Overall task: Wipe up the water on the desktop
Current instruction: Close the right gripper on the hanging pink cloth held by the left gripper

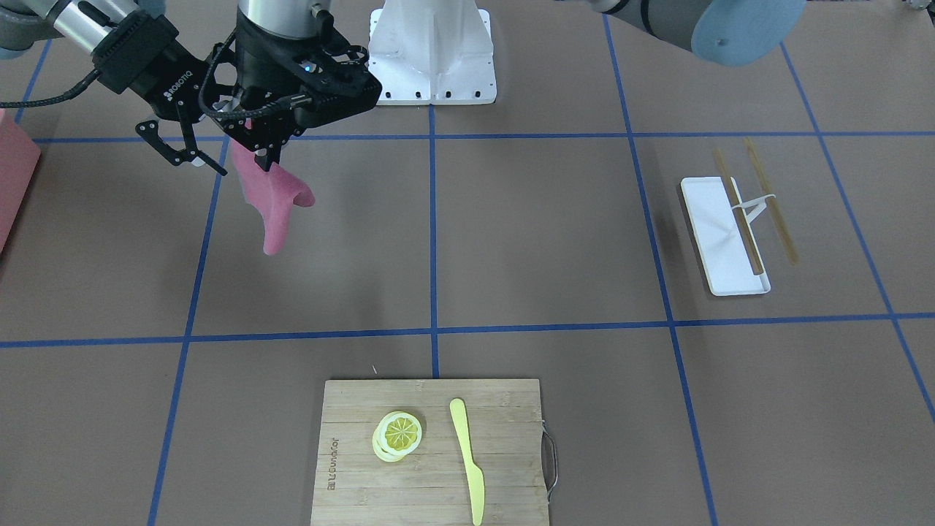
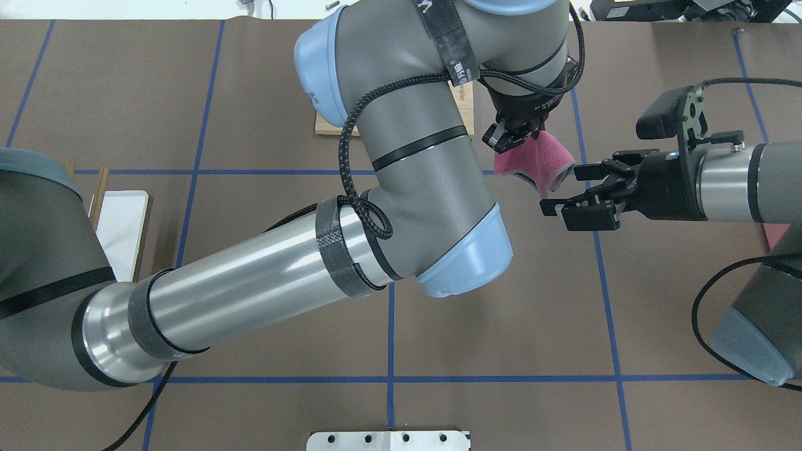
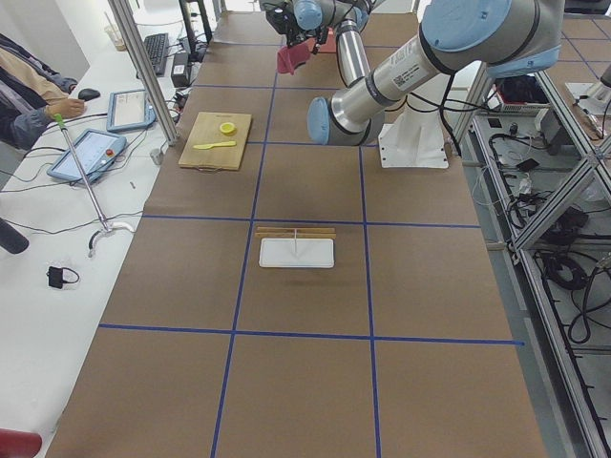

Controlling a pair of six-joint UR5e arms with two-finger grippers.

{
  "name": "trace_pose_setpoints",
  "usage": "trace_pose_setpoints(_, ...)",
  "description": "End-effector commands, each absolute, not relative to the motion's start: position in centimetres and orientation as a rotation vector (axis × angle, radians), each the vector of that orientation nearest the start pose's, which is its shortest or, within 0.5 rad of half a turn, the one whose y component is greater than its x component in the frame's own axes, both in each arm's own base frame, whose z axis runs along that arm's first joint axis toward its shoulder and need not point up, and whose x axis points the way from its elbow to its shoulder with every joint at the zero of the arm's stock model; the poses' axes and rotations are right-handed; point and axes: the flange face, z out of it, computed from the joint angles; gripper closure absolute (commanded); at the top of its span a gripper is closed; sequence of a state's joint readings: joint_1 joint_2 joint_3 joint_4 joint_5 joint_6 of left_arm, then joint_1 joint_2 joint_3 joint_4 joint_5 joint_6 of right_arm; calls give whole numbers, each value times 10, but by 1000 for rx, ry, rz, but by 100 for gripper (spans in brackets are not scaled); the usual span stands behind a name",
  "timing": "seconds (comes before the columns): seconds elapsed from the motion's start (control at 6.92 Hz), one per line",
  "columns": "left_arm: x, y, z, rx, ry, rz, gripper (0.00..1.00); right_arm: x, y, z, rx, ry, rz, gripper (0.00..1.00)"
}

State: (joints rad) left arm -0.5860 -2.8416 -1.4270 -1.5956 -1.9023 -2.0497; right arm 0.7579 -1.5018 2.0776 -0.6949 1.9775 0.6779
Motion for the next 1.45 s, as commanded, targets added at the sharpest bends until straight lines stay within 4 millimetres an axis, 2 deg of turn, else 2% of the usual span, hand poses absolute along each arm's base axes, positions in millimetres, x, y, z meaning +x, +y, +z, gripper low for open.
trace_pose_setpoints(0.0, 530, -466, -122, -250, 1189, -743, 100, -270, -387, 285, 844, -1207, -386, 6)
trace_pose_setpoints(0.14, 529, -460, -126, -253, 1202, -733, 100, -271, -387, 286, 843, -1206, -383, 9)
trace_pose_setpoints(0.29, 529, -460, -126, -251, 1205, -731, 100, -271, -387, 286, 837, -1209, -376, 23)
trace_pose_setpoints(0.58, 526, -459, -127, -249, 1215, -726, 100, -270, -385, 283, 839, -1216, -377, 56)
trace_pose_setpoints(0.87, 527, -459, -126, -246, 1225, -719, 100, -269, -385, 283, 848, -1224, -378, 93)
trace_pose_setpoints(1.01, 528, -460, -124, -246, 1234, -717, 100, -268, -385, 282, 850, -1226, -376, 100)
trace_pose_setpoints(1.16, 527, -459, -124, -239, 1238, -707, 99, -269, -385, 284, 847, -1225, -376, 100)
trace_pose_setpoints(1.3, 527, -459, -124, -237, 1238, -704, 71, -268, -384, 283, 847, -1227, -378, 100)
